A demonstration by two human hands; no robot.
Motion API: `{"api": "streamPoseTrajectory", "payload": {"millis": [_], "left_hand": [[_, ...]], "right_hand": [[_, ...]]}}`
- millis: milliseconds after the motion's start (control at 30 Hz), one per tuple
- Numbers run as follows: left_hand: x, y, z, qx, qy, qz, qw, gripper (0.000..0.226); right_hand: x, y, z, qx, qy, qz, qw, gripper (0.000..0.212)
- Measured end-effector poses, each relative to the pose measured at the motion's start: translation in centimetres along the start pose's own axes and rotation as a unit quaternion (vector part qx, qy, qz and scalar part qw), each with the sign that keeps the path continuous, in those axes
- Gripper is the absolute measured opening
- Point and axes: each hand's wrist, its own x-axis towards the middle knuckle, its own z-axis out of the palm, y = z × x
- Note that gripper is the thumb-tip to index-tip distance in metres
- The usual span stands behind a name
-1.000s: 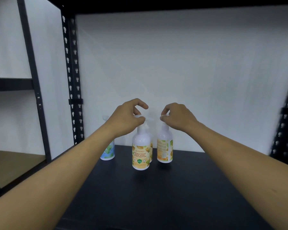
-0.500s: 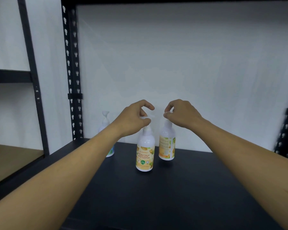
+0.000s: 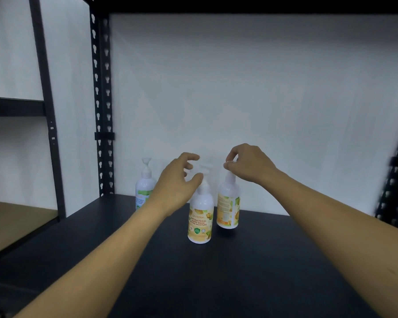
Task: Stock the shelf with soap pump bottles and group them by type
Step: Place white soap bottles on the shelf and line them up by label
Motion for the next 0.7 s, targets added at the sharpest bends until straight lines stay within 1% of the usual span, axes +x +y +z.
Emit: {"api": "streamPoseTrajectory", "payload": {"millis": [67,100,133,200,267,300,400,467,567,633,700], "left_hand": [[-2.0,-0.7,0.2,-0.005,0.057,-0.028,0.998,0.038],[-3.2,-1.2,0.4,0.006,0.066,-0.045,0.997,0.039],[-4.4,-1.7,0.6,0.027,0.055,-0.064,0.996,0.041],[-6.6,-2.5,1.0,0.110,-0.019,-0.101,0.989,0.049],[-8.0,-3.3,1.4,0.202,-0.103,-0.124,0.966,0.060],[-8.6,-3.7,1.5,0.230,-0.132,-0.135,0.955,0.065],[-9.8,-4.7,1.9,0.289,-0.187,-0.155,0.926,0.071],[-10.4,-5.3,2.1,0.322,-0.205,-0.155,0.911,0.072],[-10.4,-5.4,2.3,0.335,-0.213,-0.154,0.905,0.071],[-10.4,-5.4,2.3,0.338,-0.214,-0.152,0.904,0.070],[-10.4,-5.5,2.3,0.338,-0.214,-0.149,0.904,0.070]], "right_hand": [[-0.1,-0.3,-0.1,-0.002,0.000,0.011,1.000,0.009],[-0.2,-0.5,-0.1,-0.003,0.001,0.017,1.000,0.008],[-0.3,-0.7,-0.1,-0.003,0.003,0.022,1.000,0.008],[-0.7,-1.1,0.1,-0.004,0.006,0.031,0.999,0.008],[-1.0,-1.3,0.5,-0.011,0.007,0.037,0.999,0.009],[-1.2,-1.4,0.7,-0.015,0.008,0.041,0.999,0.010],[-1.8,-1.3,1.2,-0.014,0.019,0.054,0.998,0.013],[-2.1,-1.3,1.4,-0.004,0.028,0.059,0.998,0.018],[-2.5,-1.2,1.9,0.014,0.038,0.064,0.997,0.023],[-3.2,-1.0,2.4,0.068,0.054,0.061,0.994,0.032],[-4.4,-0.7,2.9,0.156,0.087,0.055,0.982,0.043]]}}
